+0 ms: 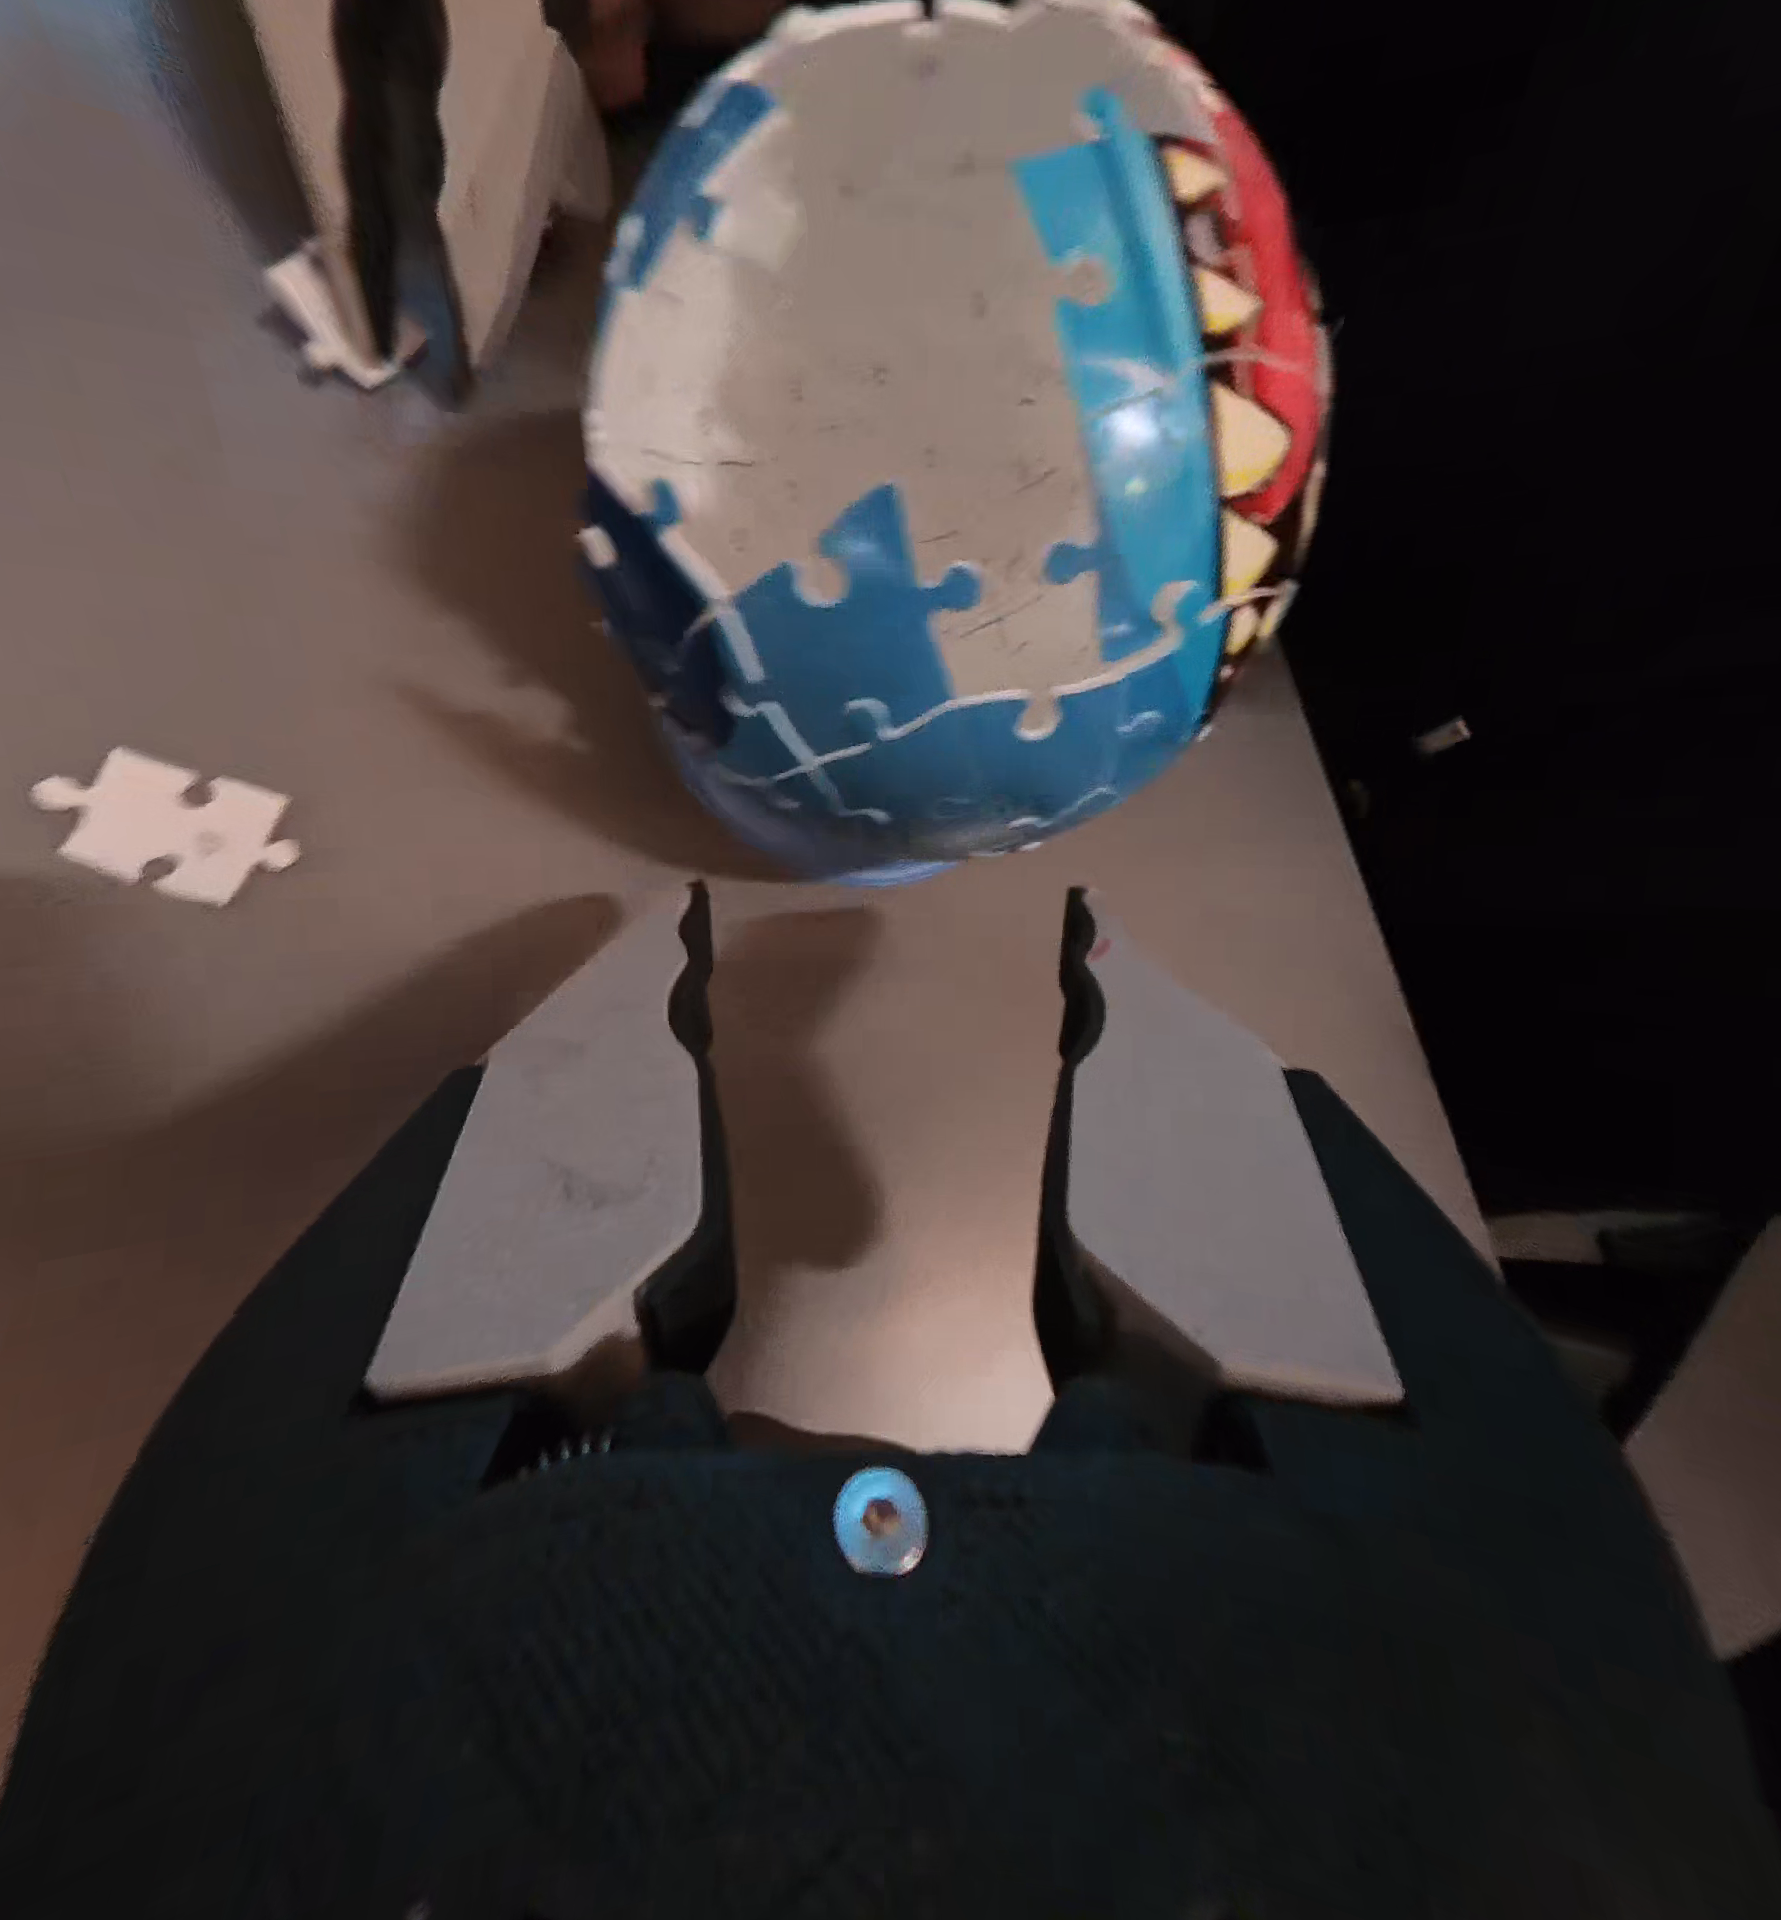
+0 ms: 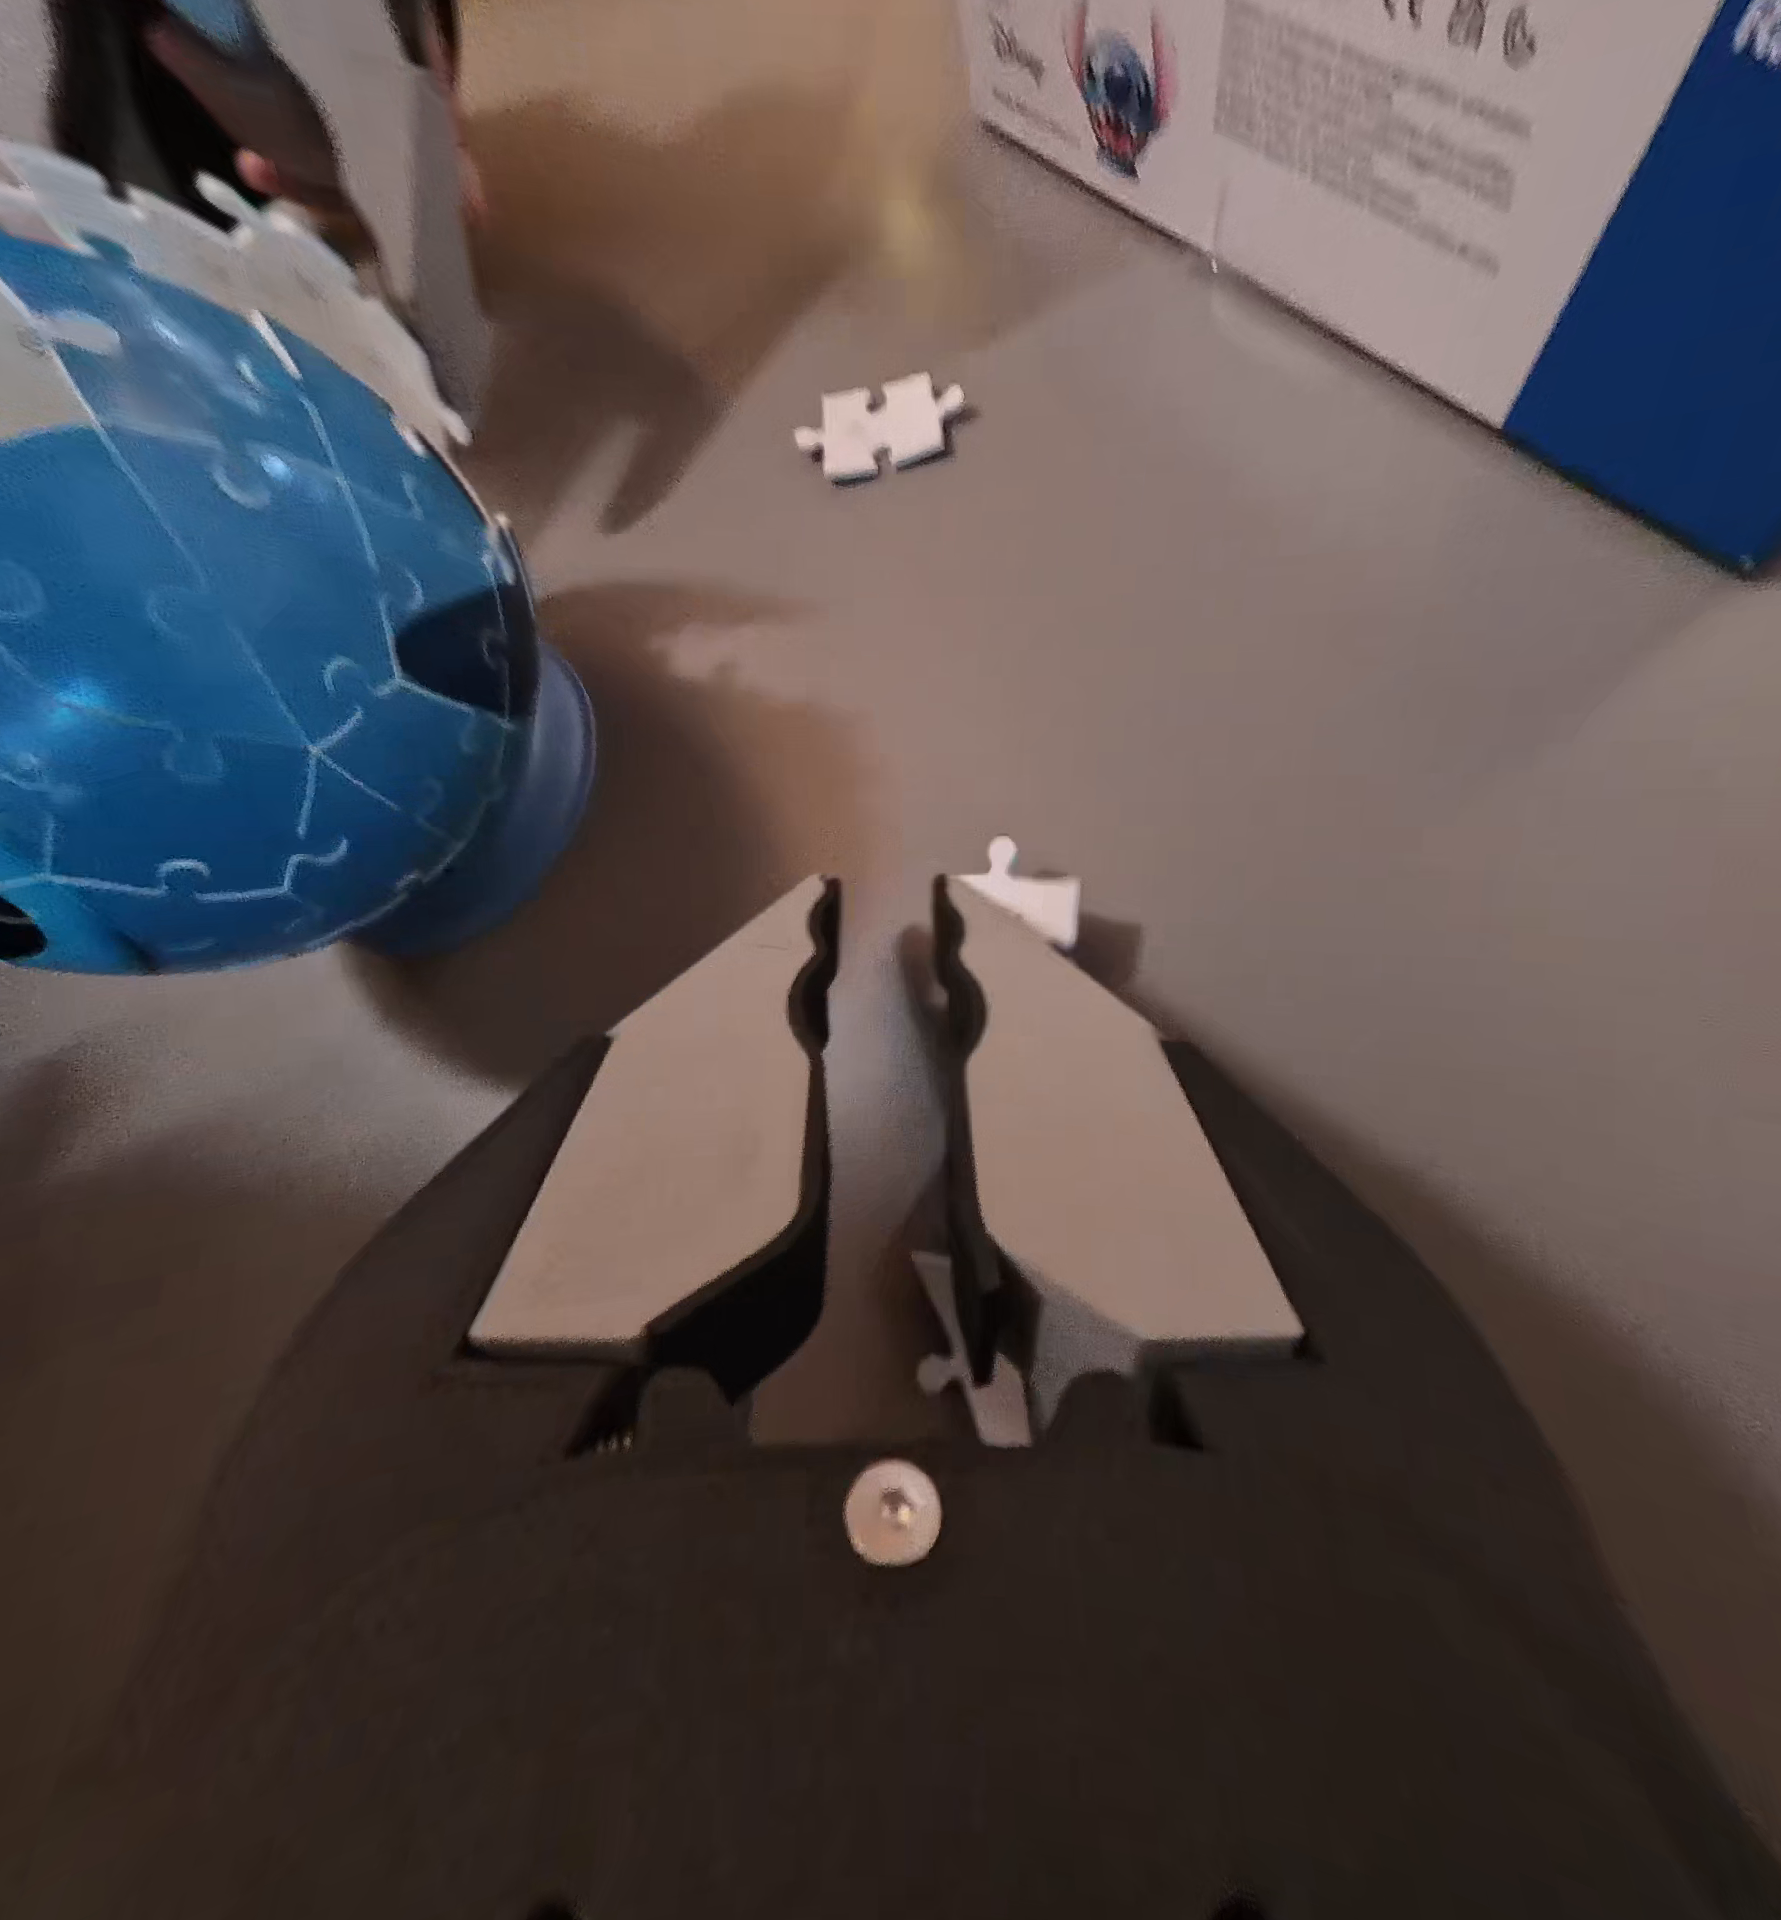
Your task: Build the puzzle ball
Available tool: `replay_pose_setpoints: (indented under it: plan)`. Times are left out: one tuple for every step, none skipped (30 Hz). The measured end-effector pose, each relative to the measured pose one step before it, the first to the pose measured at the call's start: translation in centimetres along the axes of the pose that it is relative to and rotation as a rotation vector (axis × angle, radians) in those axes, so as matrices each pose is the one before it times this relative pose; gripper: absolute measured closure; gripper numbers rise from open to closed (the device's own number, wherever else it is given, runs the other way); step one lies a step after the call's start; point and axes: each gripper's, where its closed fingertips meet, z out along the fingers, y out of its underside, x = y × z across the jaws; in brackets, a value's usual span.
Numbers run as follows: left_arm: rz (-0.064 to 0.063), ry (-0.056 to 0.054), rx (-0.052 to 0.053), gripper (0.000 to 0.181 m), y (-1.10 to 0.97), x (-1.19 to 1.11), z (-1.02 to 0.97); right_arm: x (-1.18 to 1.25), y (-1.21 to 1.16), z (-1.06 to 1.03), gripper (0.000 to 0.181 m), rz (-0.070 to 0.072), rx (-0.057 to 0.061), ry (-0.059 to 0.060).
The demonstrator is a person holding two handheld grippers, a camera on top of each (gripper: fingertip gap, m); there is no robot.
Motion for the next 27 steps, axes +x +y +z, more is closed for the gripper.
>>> replay_pose_setpoints:
  plan:
    - [0.0223, -0.0071, -0.0076, 0.111, 0.077, 0.502, 0.455, -0.074, 0.227, -0.549, 0.155, 0.0115, -0.0077, 0.0334]
    - [0.0132, -0.0173, -0.0086, 0.106, 0.030, 0.279, 0.337, -0.464, -0.144, -0.857, 0.145, 0.0035, 0.0183, 0.0250]
    - [0.0007, -0.0108, -0.0031, 0.102, -0.077, 0.325, 0.247, -1.125, -0.455, -1.082, 0.139, -0.0034, 0.0444, -0.0004]
    - [-0.0040, 0.0056, 0.0067, 0.101, -0.176, 0.555, 0.174, -1.647, -0.558, -1.127, 0.137, -0.0047, 0.0546, -0.0201]
    - [-0.0030, 0.0016, 0.0184, 0.102, -0.268, 0.521, 0.141, -1.841, -0.375, -0.984, 0.134, -0.0063, 0.0457, -0.0250]
    - [-0.0011, -0.0201, 0.0136, 0.099, -0.103, 0.242, 0.133, -1.831, -0.007, -0.778, 0.130, -0.0099, 0.0257, -0.0194]
    - [0.0040, -0.0227, 0.0085, 0.098, 0.056, 0.224, 0.090, -1.695, 0.293, -0.559, 0.126, -0.0148, 0.0089, -0.0106]
    - [0.0013, -0.0189, 0.0115, 0.095, 0.053, 0.329, 0.070, -1.484, 0.451, -0.383, 0.123, -0.0186, 0.0014, -0.0006]
    - [0.0001, -0.0157, 0.0166, 0.093, -0.014, 0.421, 0.027, -1.174, 0.575, -0.244, 0.122, -0.0190, -0.0050, 0.0121]
    - [0.0015, -0.0104, 0.0150, 0.091, -0.016, 0.537, 0.002, -0.842, 0.669, -0.133, 0.122, -0.0169, -0.0136, 0.0222]
    - [0.0027, -0.0028, 0.0134, 0.093, -0.022, 0.688, -0.032, -0.615, 0.693, -0.050, 0.122, -0.0150, -0.0186, 0.0246]
    - [0.0025, 0.0058, 0.0177, 0.096, -0.114, 0.875, -0.015, -0.452, 0.691, 0.032, 0.121, -0.0139, -0.0214, 0.0213]
    - [0.0003, 0.0148, 0.0269, 0.100, -0.273, 1.072, 0.010, -0.250, 0.721, 0.064, 0.121, -0.0135, -0.0269, 0.0204]
    - [0.0023, 0.0254, 0.0350, 0.107, -0.395, 1.282, 0.085, 0.022, 0.661, 0.062, 0.121, -0.0112, -0.0253, 0.0267]
    - [0.0049, 0.0225, 0.0333, 0.111, -0.360, 1.299, 0.189, 0.146, 0.436, 0.031, 0.121, -0.0046, -0.0099, 0.0257]
    - [0.0090, 0.0094, 0.0135, 0.112, -0.080, 1.109, 0.275, -0.023, 0.157, 0.024, 0.122, 0.0066, 0.0068, 0.0074]
    - [0.0164, -0.0021, -0.0113, 0.111, 0.287, 0.908, 0.259, -0.219, -0.036, 0.004, 0.122, 0.0170, 0.0161, -0.0088]
    - [0.0123, -0.0251, -0.0271, 0.109, 0.555, 0.410, 0.171, -0.264, -0.201, -0.034, 0.122, 0.0212, 0.0227, -0.0117]
    - [0.0026, -0.0546, -0.0328, 0.104, 0.622, -0.309, 0.009, -0.378, -0.338, -0.059, 0.122, 0.0205, 0.0289, -0.0145]
    - [-0.0123, -0.0725, -0.0232, 0.100, 0.459, -0.912, -0.143, -0.603, -0.473, -0.077, 0.121, 0.0154, 0.0334, -0.0212]
    - [-0.0233, -0.0719, -0.0101, 0.100, 0.195, -1.282, -0.194, -0.742, -0.581, -0.029, 0.121, 0.0099, 0.0380, -0.0216]
    - [-0.0320, -0.0687, -0.0022, 0.101, -0.081, -1.517, -0.067, -0.791, -0.590, 0.099, 0.120, 0.0051, 0.0389, -0.0182]
    - [-0.0345, -0.0719, -0.0010, 0.101, -0.291, -1.742, 0.132, -0.761, -0.485, 0.262, 0.118, -0.0008, 0.0312, -0.0125]
    - [-0.0309, -0.0697, -0.0059, 0.100, -0.351, -1.722, 0.350, -0.567, -0.347, 0.392, 0.116, -0.0083, 0.0183, -0.0004]
    - [-0.0198, -0.0431, -0.0114, 0.097, -0.245, -1.265, 0.505, -0.176, -0.352, 0.404, 0.116, -0.0156, 0.0114, 0.0224]
    - [-0.0048, -0.0089, -0.0133, 0.092, -0.091, -0.674, 0.559, 0.185, -0.435, 0.250, 0.116, -0.0186, 0.0167, 0.0452]
    - [-0.0008, 0.0049, -0.0065, 0.088, -0.038, -0.410, 0.534, 0.153, -0.548, 0.114, 0.116, -0.0092, 0.0305, 0.0416]
